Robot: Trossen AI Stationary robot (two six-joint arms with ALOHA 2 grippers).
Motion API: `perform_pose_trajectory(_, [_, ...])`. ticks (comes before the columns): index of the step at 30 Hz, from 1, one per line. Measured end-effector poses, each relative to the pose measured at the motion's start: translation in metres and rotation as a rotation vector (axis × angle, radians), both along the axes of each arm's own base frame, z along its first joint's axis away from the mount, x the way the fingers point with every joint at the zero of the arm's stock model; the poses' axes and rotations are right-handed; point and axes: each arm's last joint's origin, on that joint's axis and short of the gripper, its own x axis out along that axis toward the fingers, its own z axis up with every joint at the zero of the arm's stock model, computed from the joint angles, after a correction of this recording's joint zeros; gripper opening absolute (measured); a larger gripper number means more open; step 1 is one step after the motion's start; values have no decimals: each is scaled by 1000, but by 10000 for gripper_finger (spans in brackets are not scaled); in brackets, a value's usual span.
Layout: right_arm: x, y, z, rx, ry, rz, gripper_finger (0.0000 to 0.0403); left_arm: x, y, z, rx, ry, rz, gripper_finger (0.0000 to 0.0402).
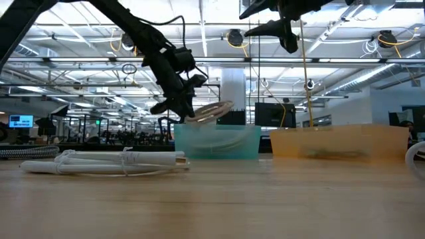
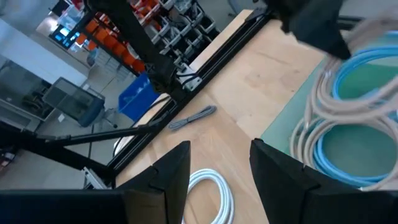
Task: Pick & Place USB Port
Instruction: Put the right brown charger cable into the green bin
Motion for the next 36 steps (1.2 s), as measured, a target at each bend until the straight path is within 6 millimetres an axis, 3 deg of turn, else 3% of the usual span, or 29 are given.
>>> perform_pose_trajectory(7, [1,0,3,-6,-29,2,155,3,3,-16,-2,54,7,41])
perform_pose_trajectory(20, [1,0,3,1,-30,0,155,-9,12,-18,19,124,53,42])
perform_pose_trajectory(28, [1,0,3,1,-30,0,155,-8,11,-18,14,118,51,164])
perform_pose_trajectory(32, [1,1,3,2,-30,2,155,-10,10,-13,12,117,56,178])
perform_pose_trajectory(36, [1,2,3,6,-31,6,155,-15,10,1,55,104,64,166])
